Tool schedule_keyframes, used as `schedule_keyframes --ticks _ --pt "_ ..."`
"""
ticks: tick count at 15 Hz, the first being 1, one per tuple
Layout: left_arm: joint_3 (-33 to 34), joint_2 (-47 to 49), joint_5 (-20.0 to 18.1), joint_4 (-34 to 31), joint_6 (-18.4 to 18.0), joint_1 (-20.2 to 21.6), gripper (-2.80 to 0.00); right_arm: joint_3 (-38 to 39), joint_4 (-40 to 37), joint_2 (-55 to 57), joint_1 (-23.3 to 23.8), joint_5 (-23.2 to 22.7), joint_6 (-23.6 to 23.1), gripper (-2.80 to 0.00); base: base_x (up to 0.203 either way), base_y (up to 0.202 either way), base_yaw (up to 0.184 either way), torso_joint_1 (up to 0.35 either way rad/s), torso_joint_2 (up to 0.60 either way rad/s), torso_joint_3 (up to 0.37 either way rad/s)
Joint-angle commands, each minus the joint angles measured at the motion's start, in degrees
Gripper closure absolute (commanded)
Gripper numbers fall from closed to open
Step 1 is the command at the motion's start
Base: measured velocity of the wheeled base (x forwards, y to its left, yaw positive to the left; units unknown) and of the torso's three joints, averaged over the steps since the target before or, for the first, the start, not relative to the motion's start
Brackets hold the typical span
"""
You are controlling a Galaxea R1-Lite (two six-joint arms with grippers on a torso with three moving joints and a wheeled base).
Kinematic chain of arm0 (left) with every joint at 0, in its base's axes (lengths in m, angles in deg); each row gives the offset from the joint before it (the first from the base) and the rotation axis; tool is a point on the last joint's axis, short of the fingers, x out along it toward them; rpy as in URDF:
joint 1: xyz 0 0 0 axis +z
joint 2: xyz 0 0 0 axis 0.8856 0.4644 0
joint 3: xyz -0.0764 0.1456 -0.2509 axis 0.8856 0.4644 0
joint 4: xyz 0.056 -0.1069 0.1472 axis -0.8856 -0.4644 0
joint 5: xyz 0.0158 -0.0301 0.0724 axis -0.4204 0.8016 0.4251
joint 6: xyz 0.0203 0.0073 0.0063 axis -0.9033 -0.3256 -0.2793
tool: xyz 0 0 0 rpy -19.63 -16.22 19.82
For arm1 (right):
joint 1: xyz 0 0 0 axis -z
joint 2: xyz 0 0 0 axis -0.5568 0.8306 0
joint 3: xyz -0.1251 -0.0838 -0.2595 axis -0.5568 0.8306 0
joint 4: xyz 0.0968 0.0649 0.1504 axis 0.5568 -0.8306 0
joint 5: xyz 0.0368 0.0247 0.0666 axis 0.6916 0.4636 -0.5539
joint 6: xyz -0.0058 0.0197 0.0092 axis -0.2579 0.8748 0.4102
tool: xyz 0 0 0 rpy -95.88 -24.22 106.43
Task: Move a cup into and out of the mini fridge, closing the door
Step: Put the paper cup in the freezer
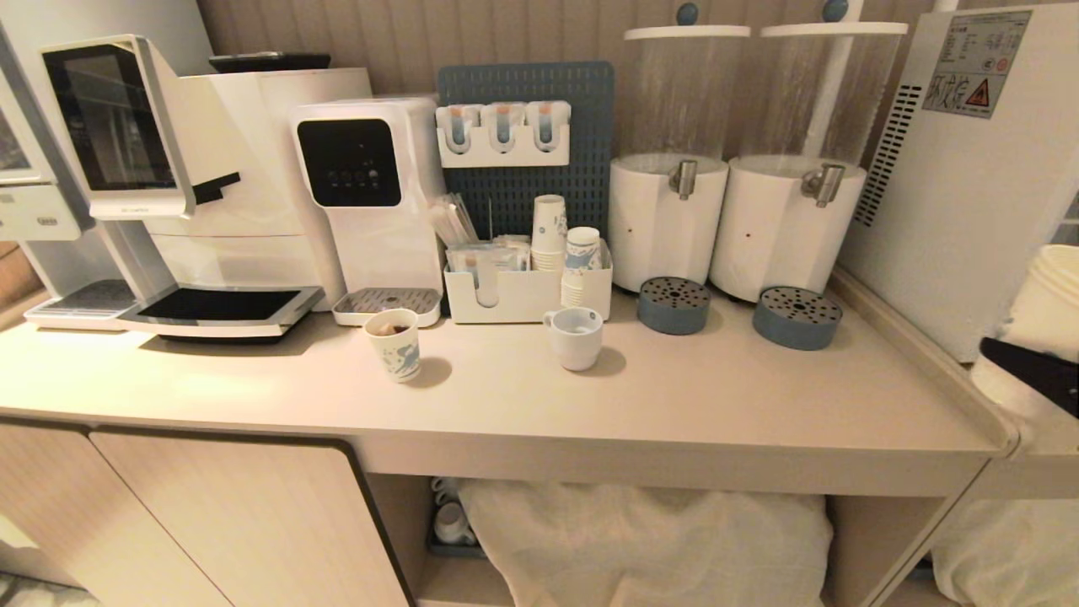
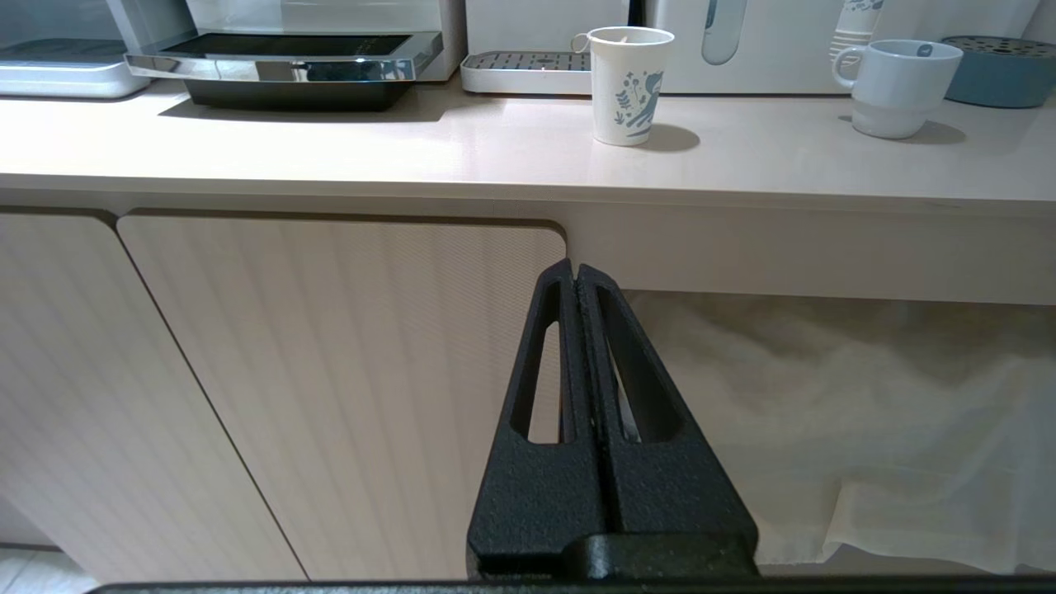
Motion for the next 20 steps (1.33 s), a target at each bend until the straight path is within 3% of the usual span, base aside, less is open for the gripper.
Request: schedule_keyframes --ticks 1,7,10,14,20 --pt "1.0 0.1 0.0 0.0 0.0 0.0 0.00 -1.3 -8.3 -12.8 0.0 2.8 0.0 0.00 0.000 0.000 0.000 0.000 0.00 0.000" --pt "1.1 0.1 0.0 0.0 0.0 0.0 0.00 -9.3 -38.2 -33.5 1.0 6.6 3.2 0.00 0.000 0.000 0.000 0.000 0.00 0.000" --pt "1.0 0.1 0.0 0.0 0.0 0.0 0.00 -9.9 -44.0 -40.0 3.1 4.9 3.7 0.00 0.000 0.000 0.000 0.000 0.00 0.000" --pt "1.0 0.1 0.0 0.0 0.0 0.0 0.00 -9.9 -48.1 -42.8 -3.7 -1.0 7.0 0.00 0.000 0.000 0.000 0.000 0.00 0.000" --pt "1.0 0.1 0.0 0.1 0.0 0.0 0.00 -5.0 -53.7 -55.6 -2.5 -2.1 7.3 0.00 0.000 0.000 0.000 0.000 0.00 0.000"
